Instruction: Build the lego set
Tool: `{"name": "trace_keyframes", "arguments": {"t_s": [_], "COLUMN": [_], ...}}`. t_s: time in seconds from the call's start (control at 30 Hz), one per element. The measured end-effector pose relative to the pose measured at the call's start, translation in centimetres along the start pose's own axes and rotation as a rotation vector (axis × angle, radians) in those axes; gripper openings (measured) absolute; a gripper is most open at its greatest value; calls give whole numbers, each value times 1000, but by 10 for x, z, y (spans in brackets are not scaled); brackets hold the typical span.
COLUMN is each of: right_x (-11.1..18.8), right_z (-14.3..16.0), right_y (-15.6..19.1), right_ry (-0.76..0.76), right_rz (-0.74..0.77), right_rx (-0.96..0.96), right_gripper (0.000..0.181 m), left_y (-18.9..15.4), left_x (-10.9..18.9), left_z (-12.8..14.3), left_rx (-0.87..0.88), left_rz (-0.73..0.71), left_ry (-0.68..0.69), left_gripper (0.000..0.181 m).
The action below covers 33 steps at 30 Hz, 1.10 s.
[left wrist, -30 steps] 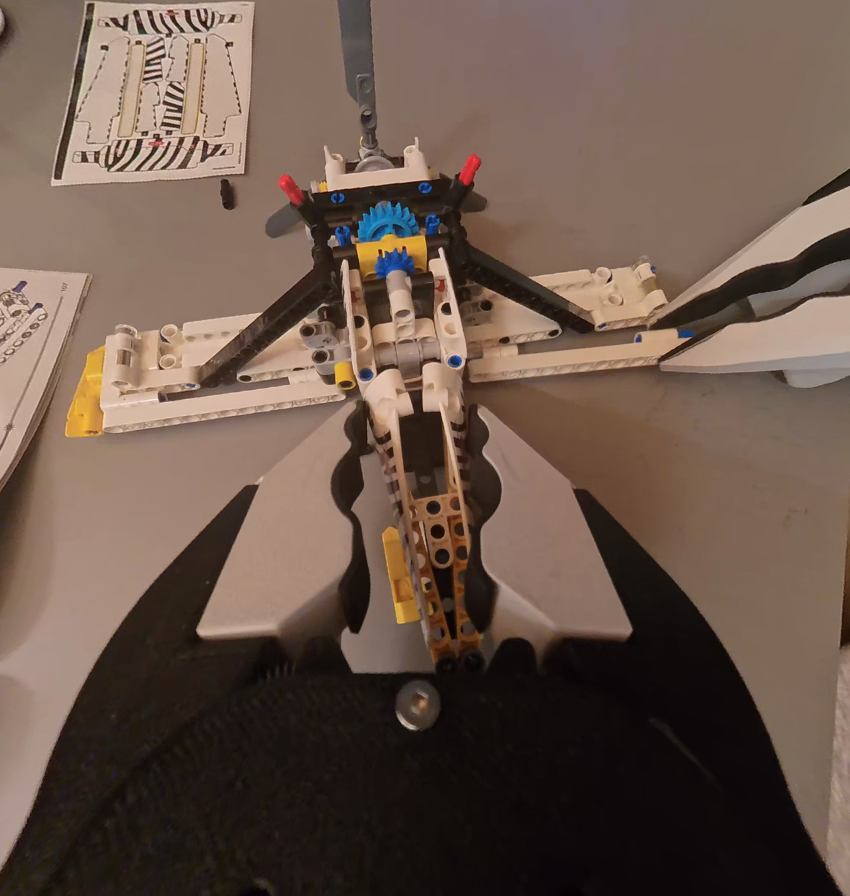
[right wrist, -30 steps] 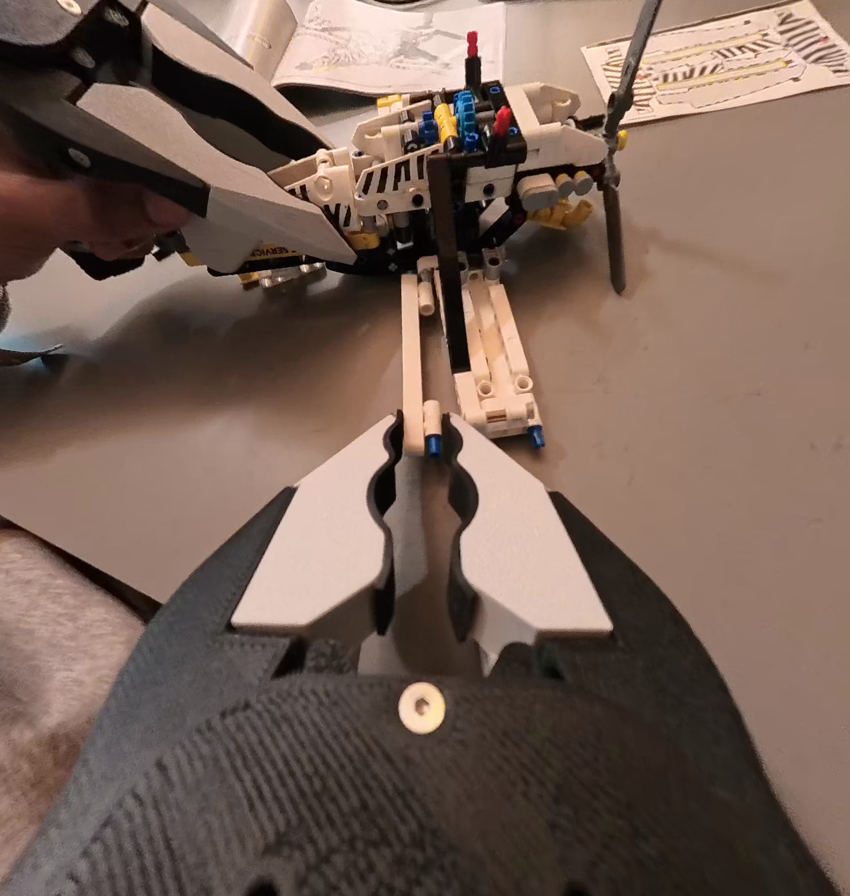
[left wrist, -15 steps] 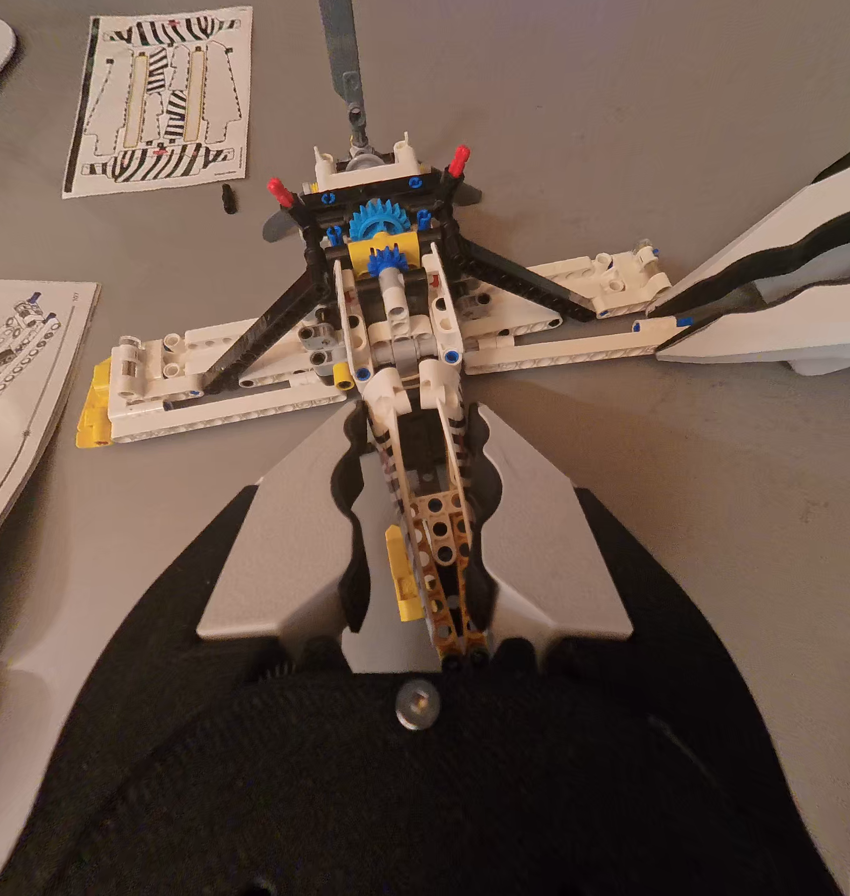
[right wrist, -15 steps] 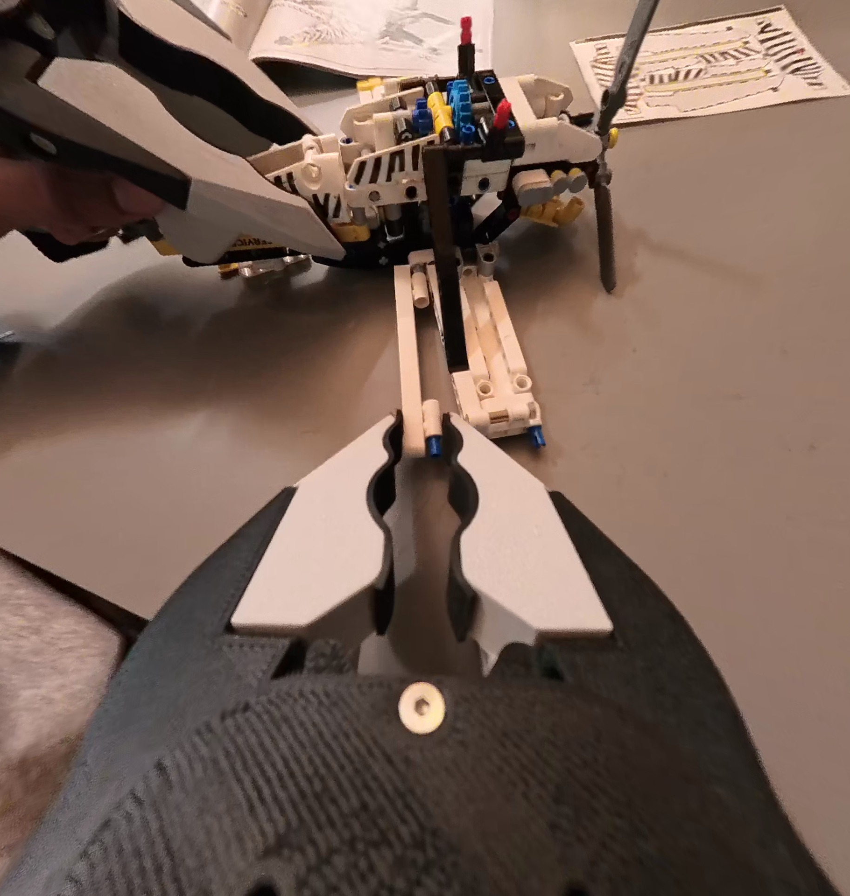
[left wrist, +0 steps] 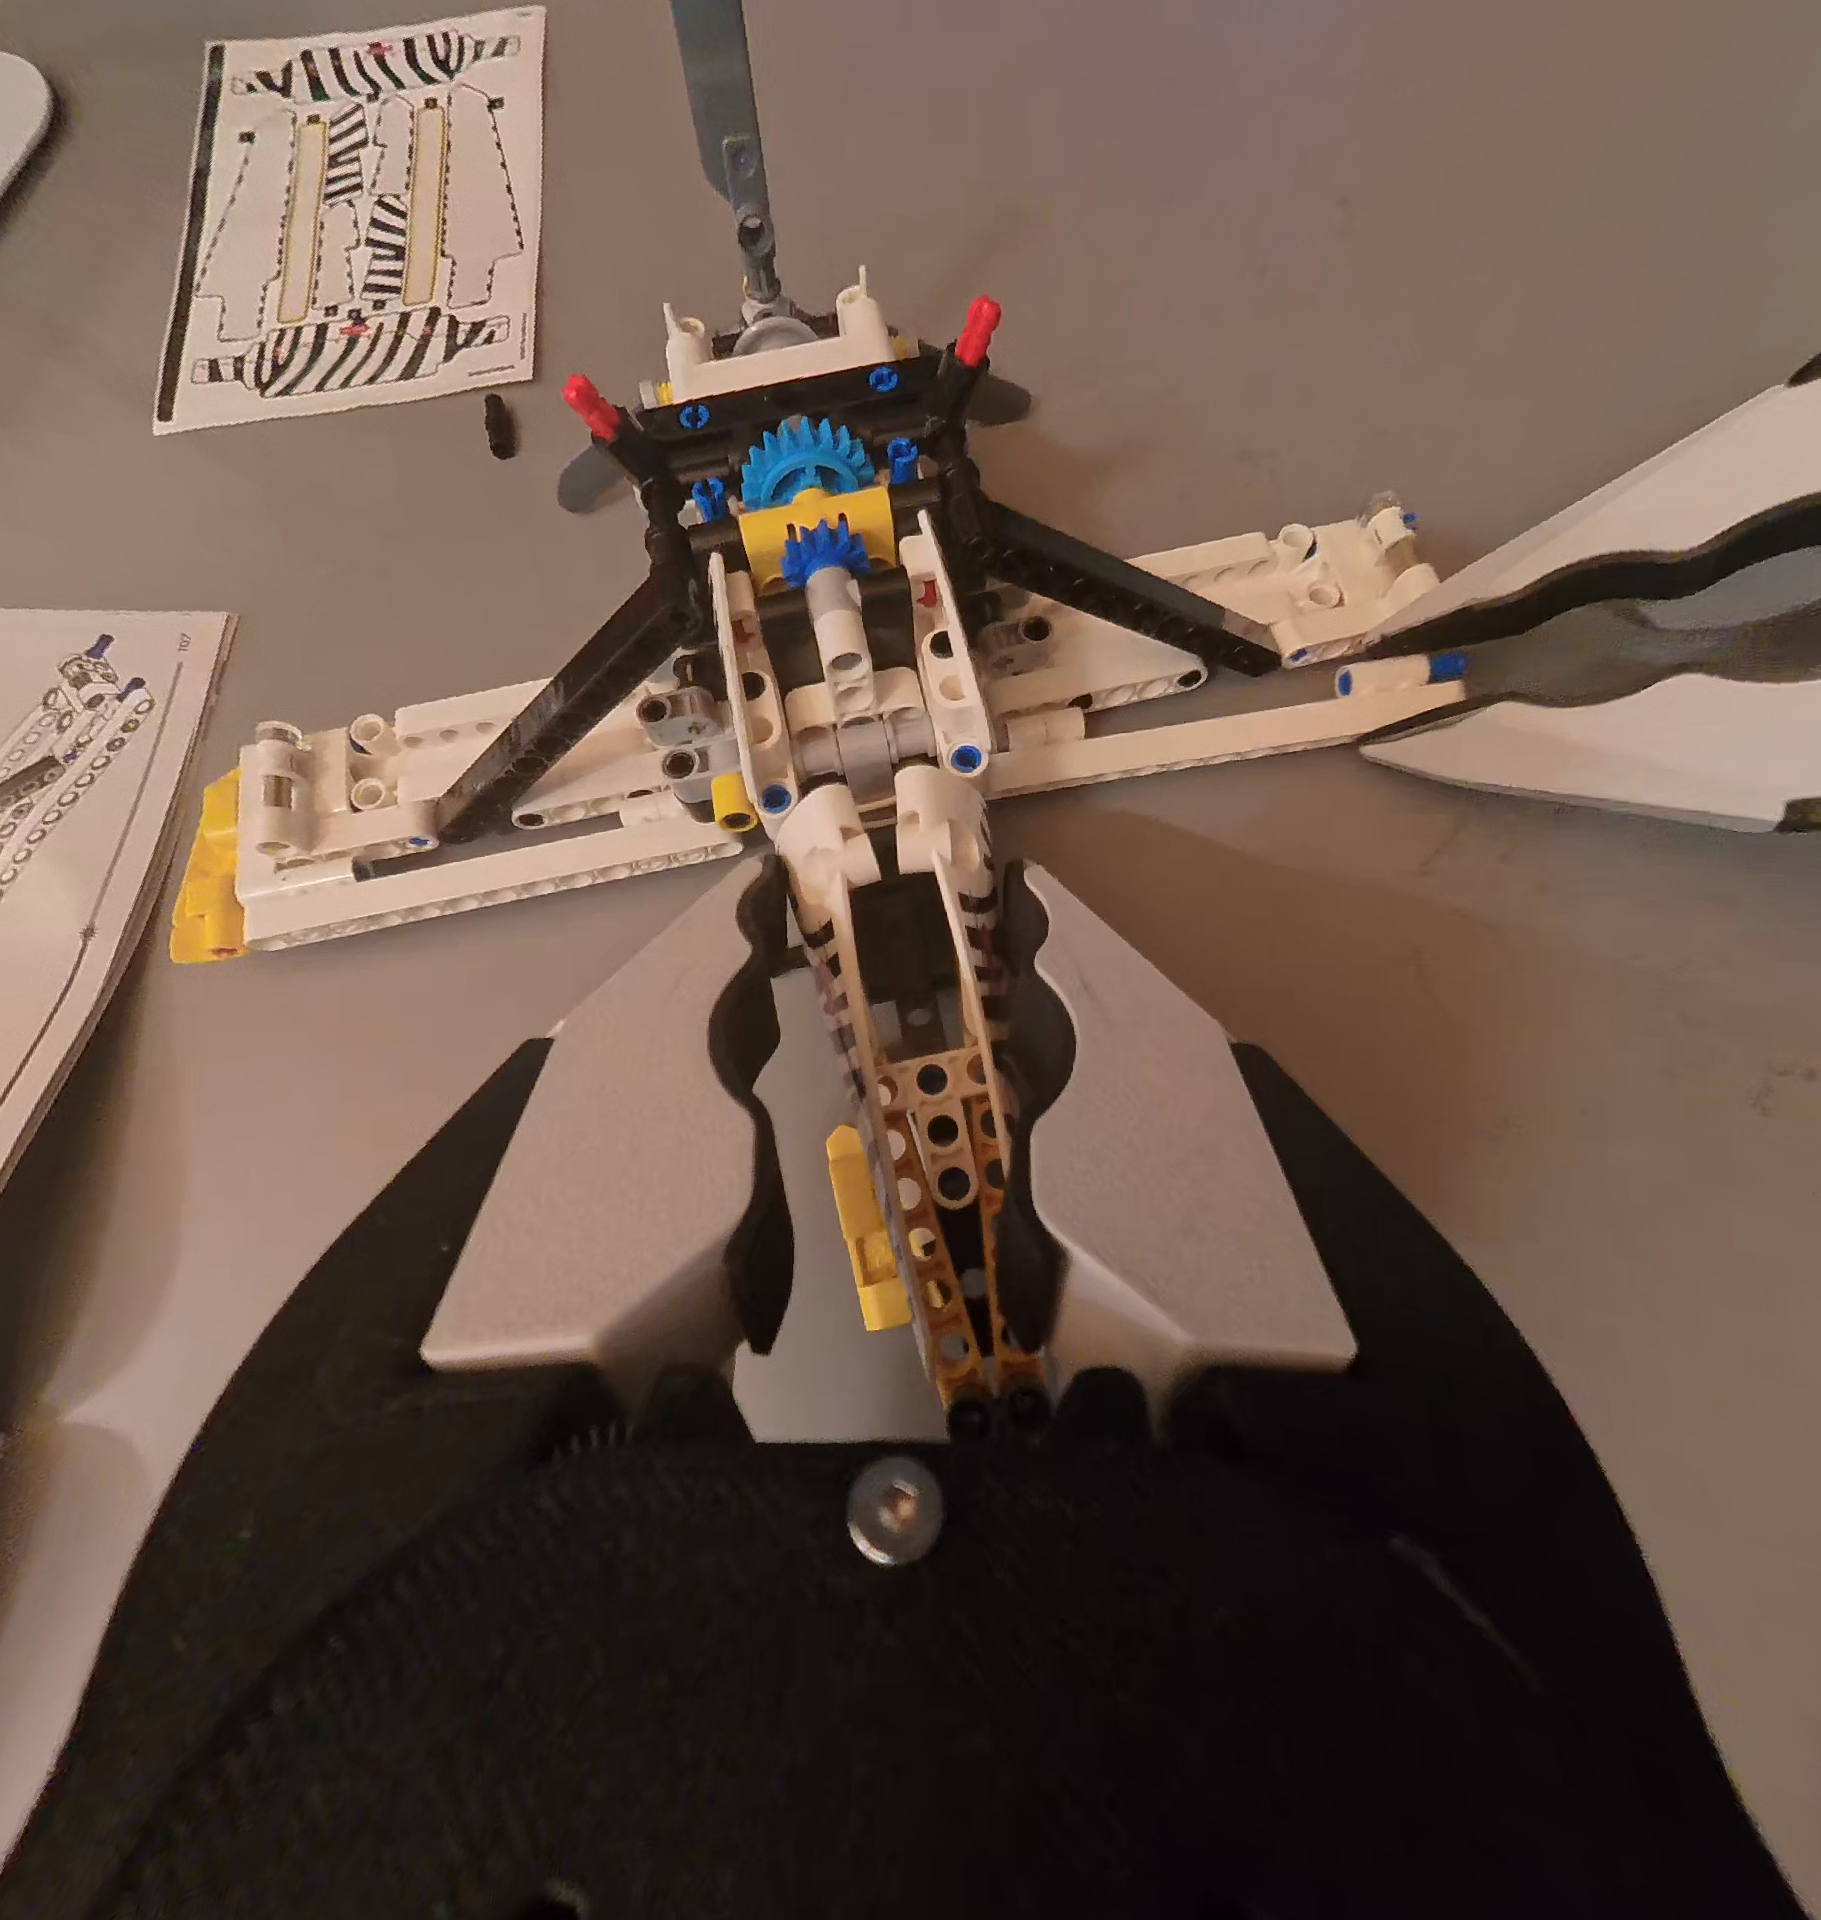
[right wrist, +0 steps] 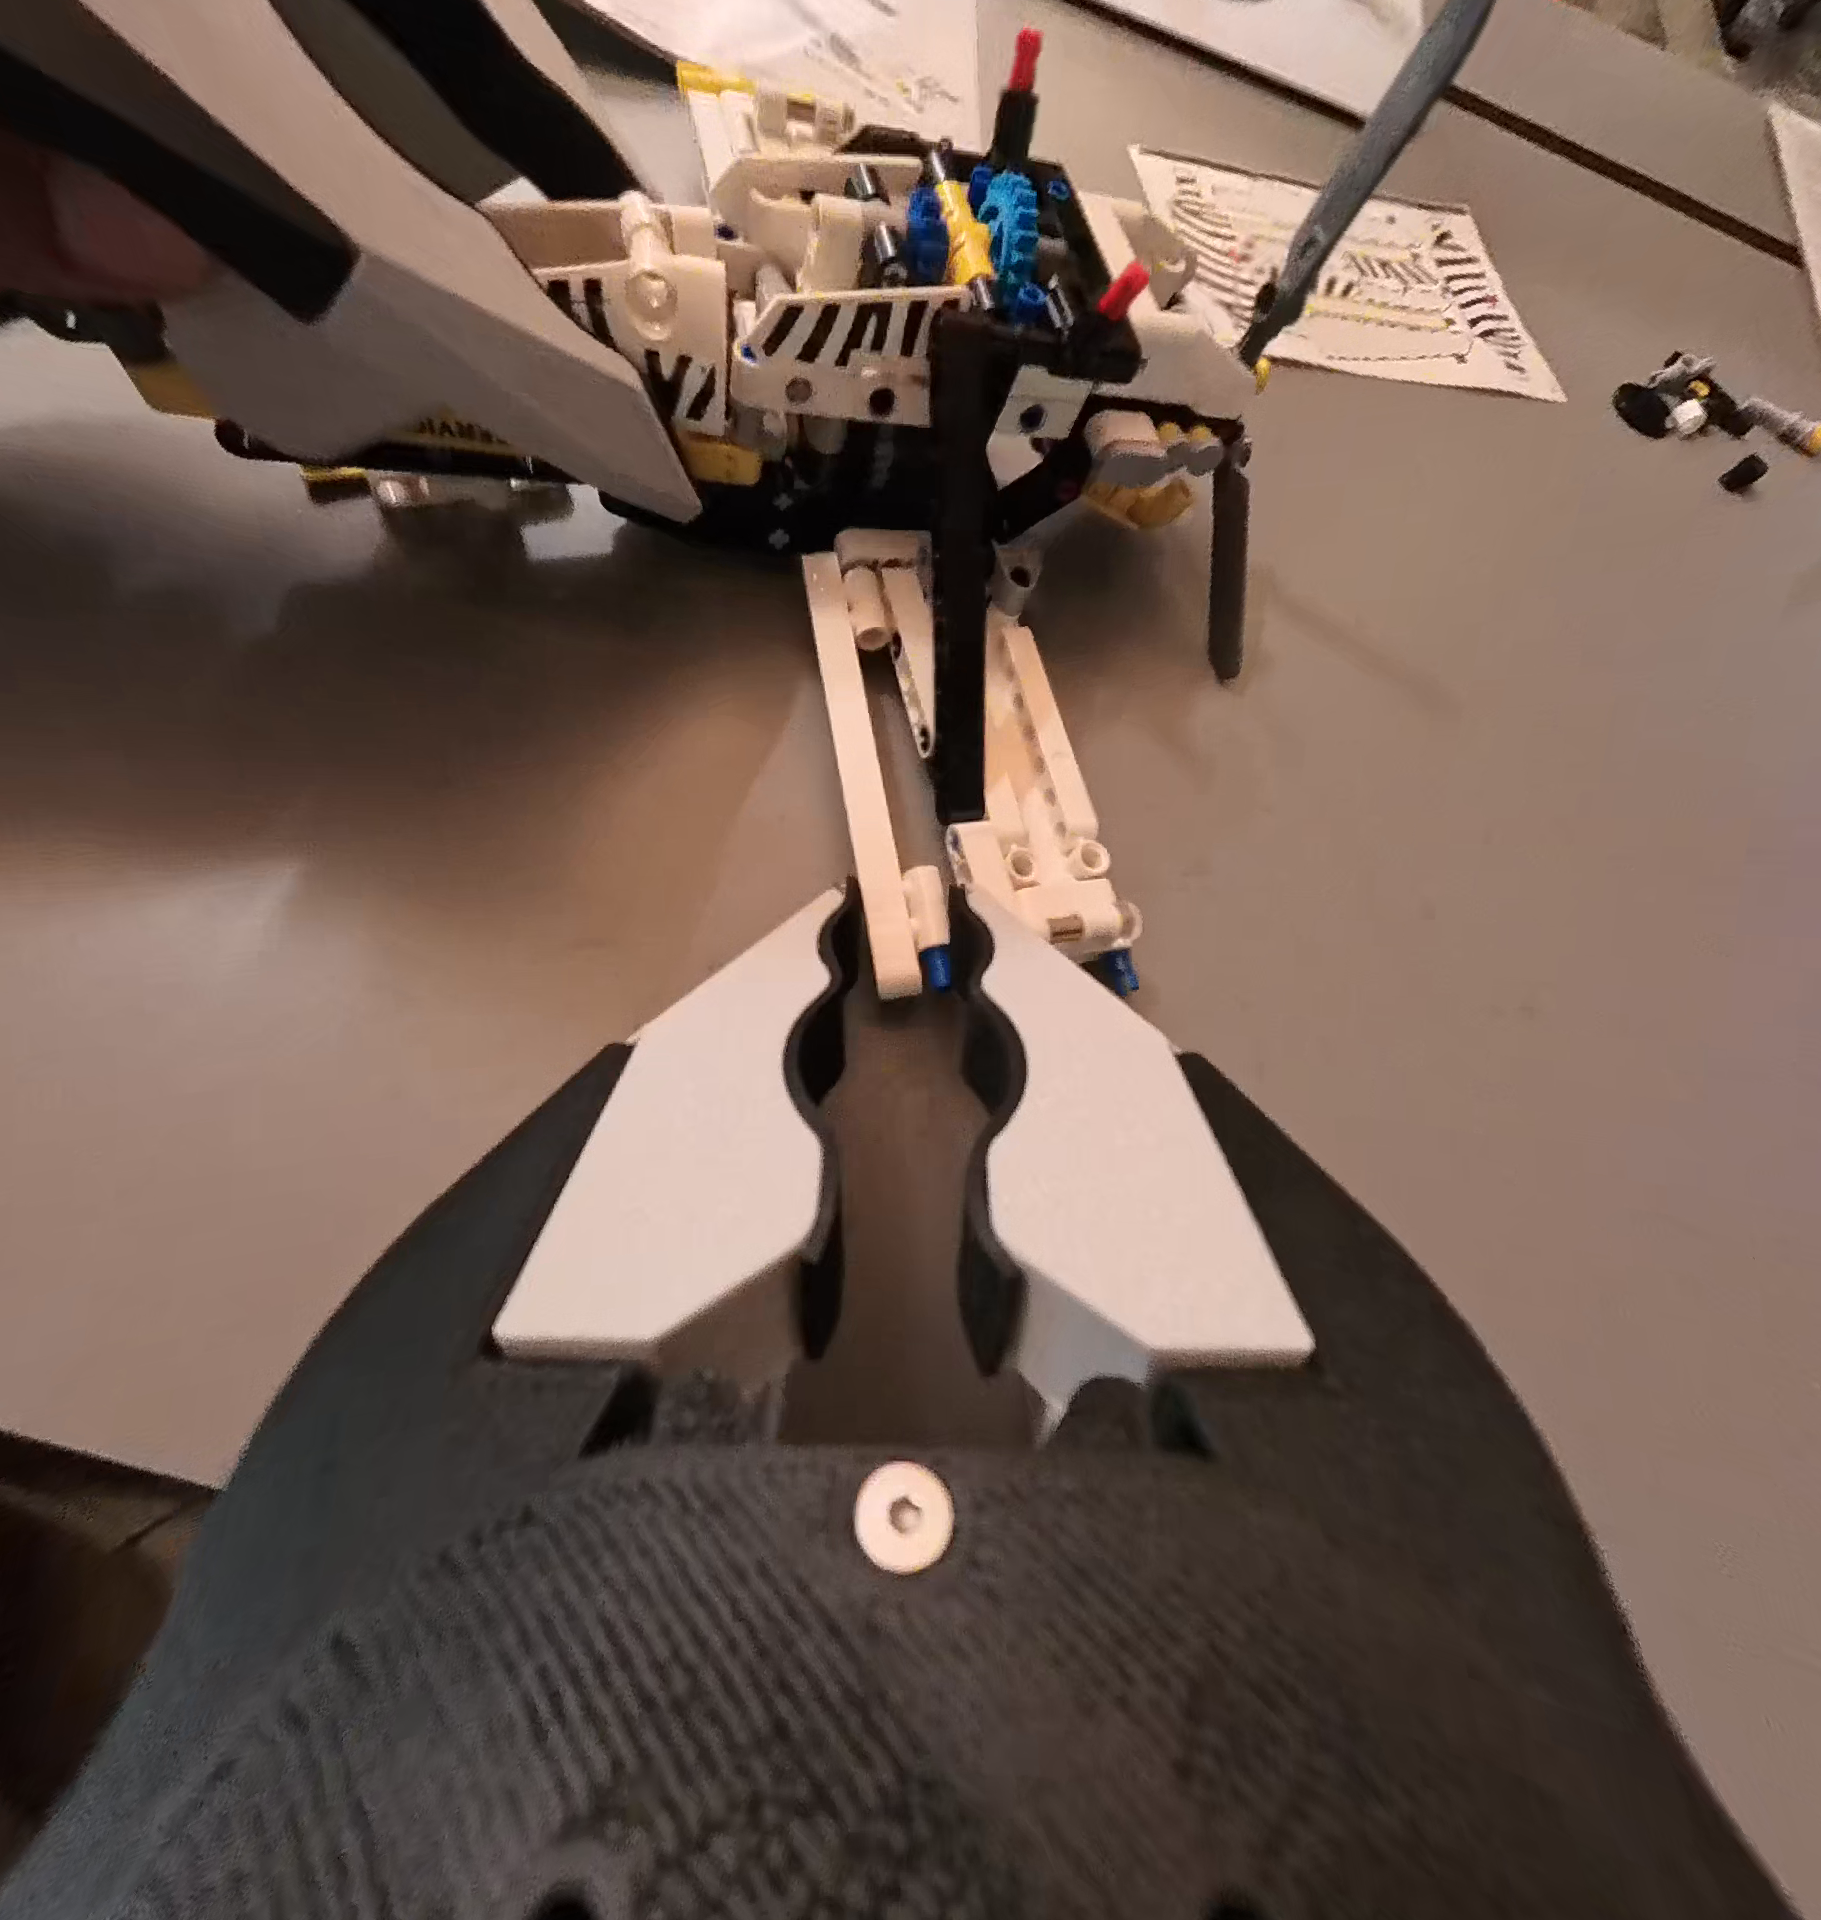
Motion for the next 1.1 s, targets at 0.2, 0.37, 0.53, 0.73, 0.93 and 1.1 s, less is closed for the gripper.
{"name": "trace_keyframes", "arguments": {"t_s": [0.2,0.37,0.53,0.73,0.93,1.1], "right_x": [8,17,13,21,11,7], "right_z": [2,8,12,3,6,6], "right_y": [2,-4,-4,2,4,1], "right_ry": [-54,-69,-19,-75,-25,10], "right_rz": [-49,-87,-94,1,4,-34], "right_rx": [-46,-127,-109,58,92,51], "right_gripper": [28,25,19,10,10,14], "left_y": [1,1,1,1,1,0], "left_x": [0,0,0,-1,-1,-1], "left_z": [0,0,0,1,1,1], "left_rx": [21,14,12,11,3,-1], "left_rz": [11,3,-1,-1,-7,-7], "left_ry": [-21,-24,-25,-27,-24,-25], "left_gripper": [42,42,42,41,41,42]}}
Point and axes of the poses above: each gripper's, where its closed fingertips meet, x back along the fingers, z out of its underside, y = z × x across the jaws, the point moved 6 cm from there along x, back along the fingers, and after that the axes turned 4 degrees about z, right-handed, at the moved point
